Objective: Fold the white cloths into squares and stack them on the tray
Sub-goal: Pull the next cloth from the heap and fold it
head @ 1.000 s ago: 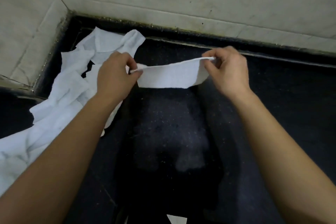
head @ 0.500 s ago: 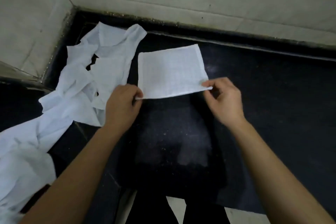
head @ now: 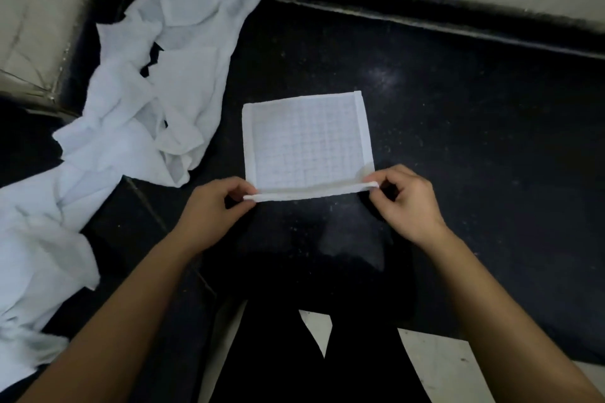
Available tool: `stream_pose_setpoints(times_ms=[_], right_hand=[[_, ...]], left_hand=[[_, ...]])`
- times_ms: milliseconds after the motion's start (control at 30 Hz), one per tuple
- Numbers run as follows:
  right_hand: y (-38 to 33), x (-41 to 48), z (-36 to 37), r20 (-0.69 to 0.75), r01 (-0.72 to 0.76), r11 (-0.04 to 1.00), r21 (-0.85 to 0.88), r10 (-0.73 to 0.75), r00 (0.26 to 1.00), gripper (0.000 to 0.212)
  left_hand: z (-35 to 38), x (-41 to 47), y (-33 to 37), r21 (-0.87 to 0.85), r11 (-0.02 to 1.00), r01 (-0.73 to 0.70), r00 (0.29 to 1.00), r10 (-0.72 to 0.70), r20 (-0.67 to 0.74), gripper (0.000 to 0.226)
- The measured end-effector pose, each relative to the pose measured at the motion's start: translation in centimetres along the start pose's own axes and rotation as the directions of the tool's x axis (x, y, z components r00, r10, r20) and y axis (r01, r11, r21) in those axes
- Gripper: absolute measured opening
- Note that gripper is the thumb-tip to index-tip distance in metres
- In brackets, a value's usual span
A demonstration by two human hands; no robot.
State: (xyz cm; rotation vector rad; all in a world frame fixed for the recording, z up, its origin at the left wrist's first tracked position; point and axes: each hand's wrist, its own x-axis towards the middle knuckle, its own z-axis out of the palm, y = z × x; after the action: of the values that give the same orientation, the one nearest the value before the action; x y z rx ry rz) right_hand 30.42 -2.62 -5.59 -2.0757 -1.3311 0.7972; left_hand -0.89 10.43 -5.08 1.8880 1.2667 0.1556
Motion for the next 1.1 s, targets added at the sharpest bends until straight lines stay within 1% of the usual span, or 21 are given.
stream_pose_setpoints(times_ms=[33, 100, 167, 233, 300, 333, 400, 500, 600, 767, 933, 1033, 1100], right_hand=[[-0.4, 1.0, -0.2, -0.013, -0.041, 0.998, 0.052, 0.042, 0.999, 0.022], [-1.1, 3.3, -0.3, -0.037, -0.125, 0.981, 0.152, 0.132, 0.991, 0.025], [-1.8, 5.8, 0.1, -0.062, -0.191, 0.947, 0.257, 0.213, 0.975, 0.024], [-2.5, 8.3, 0.4, -0.090, -0.231, 0.919, 0.321, 0.272, 0.958, 0.019], [-2.9, 10.3, 0.8, -0.128, -0.242, 0.912, 0.330, 0.298, 0.946, 0.016], [-3.1, 11.1, 1.0, -0.156, -0.236, 0.922, 0.307, 0.294, 0.943, 0.015], [-3.1, 12.2, 1.5, -0.229, -0.191, 0.959, 0.208, 0.238, 0.944, 0.017], [-2.2, 12.7, 2.7, -0.295, -0.132, 0.990, 0.049, 0.141, 0.945, 0.024], [-1.5, 12.5, 3.7, -0.345, -0.106, 0.994, -0.033, 0.088, 0.935, 0.029], [-1.4, 12.5, 4.0, -0.387, -0.102, 0.993, -0.066, 0.068, 0.920, 0.030], [-1.4, 12.7, 4.1, -0.399, -0.106, 0.993, -0.058, 0.074, 0.914, 0.030], [-1.9, 12.5, 3.9, -0.386, -0.112, 0.993, 0.025, 0.113, 0.916, 0.033], [-2.8, 12.0, 3.9, -0.425, -0.093, 0.990, 0.104, 0.129, 0.896, 0.033]], left_hand=[[-0.6, 0.8, 0.2, -0.069, 0.996, 0.059, 0.998, -0.060, -0.016, 0.020], [-1.2, 2.5, 0.8, -0.237, 0.960, 0.147, 0.979, -0.175, -0.105, 0.021], [-1.1, 4.3, 1.7, -0.407, 0.893, 0.190, 0.934, -0.292, -0.205, 0.019], [-0.7, 6.2, 2.1, -0.470, 0.859, 0.202, 0.881, -0.369, -0.296, 0.018], [-0.2, 8.0, 2.1, -0.483, 0.855, 0.192, 0.836, -0.400, -0.377, 0.019], [0.0, 8.8, 2.1, -0.467, 0.865, 0.184, 0.818, -0.398, -0.415, 0.018], [0.4, 10.1, 2.1, -0.384, 0.907, 0.172, 0.802, -0.355, -0.480, 0.021], [1.0, 11.1, 2.2, -0.247, 0.955, 0.167, 0.803, -0.277, -0.528, 0.025], [1.6, 11.4, 1.5, -0.191, 0.970, 0.154, 0.789, -0.237, -0.566, 0.027], [2.4, 11.2, 0.9, -0.116, 0.986, 0.120, 0.772, -0.166, -0.614, 0.030], [2.8, 11.7, 0.7, -0.029, 0.993, 0.113, 0.760, -0.105, -0.641, 0.030], [3.1, 11.7, 0.7, 0.038, 0.989, 0.142, 0.759, -0.085, -0.646, 0.030], [3.3, 11.7, 0.8, 0.055, 0.986, 0.159, 0.752, -0.085, -0.654, 0.031]])
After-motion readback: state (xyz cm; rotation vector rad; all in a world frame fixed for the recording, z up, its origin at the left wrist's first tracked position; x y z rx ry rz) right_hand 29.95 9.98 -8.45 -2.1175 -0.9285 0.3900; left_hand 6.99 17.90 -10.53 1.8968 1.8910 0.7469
